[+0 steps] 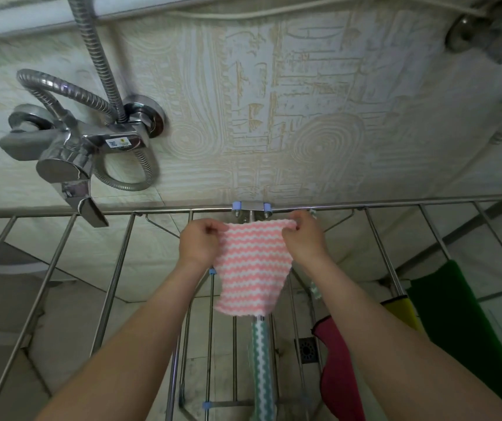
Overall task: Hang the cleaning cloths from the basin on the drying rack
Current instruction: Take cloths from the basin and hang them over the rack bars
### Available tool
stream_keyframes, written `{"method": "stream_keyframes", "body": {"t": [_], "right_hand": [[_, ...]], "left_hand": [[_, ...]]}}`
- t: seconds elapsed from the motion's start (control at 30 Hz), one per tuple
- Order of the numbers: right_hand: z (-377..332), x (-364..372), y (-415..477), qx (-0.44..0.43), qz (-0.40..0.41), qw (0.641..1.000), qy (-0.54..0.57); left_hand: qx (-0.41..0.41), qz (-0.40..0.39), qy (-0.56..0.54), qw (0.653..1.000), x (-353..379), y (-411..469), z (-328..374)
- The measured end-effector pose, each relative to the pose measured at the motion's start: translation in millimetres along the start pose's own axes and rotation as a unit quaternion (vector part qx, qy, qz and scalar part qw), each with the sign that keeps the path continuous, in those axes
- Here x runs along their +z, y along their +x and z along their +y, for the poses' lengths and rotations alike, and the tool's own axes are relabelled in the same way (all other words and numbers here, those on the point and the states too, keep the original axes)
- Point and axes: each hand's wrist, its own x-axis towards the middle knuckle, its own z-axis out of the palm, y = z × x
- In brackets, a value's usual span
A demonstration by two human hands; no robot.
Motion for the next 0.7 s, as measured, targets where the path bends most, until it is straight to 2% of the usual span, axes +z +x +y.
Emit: {"method": "stream_keyframes", "body": {"t": [0.1,0.2,0.3,0.37,0.47,0.53,0.63,0.7], "right_hand": [[-3,7,-5,0.015,-0.029,0.999,0.042],[-2,8,-18,0.019,-0.045,0.998,0.041],[4,11,-31,0.026,-0.113,0.991,0.06],[5,15,-39,0.021,-0.125,0.989,0.081],[4,23,-46,-0.002,-0.11,0.991,0.077],[3,23,-48,-0.031,-0.092,0.995,0.02],[4,5,-51,-0.112,0.009,0.986,-0.124],[13,-16,-53,-0.132,0.066,0.97,-0.192]], "left_hand": [[0.014,-0.061,0.048,0.997,5,6,-5],[0.094,-0.071,0.122,0.986,6,0,-14],[0.123,-0.141,0.029,0.982,8,-31,-18],[0.149,-0.195,0.011,0.969,13,-54,-22],[0.156,-0.218,0.029,0.963,24,-69,-32],[0.158,-0.202,0.044,0.966,30,-68,-31],[0.161,-0.183,0.065,0.968,35,-64,-27],[0.151,-0.175,0.07,0.97,36,-60,-25]]}}
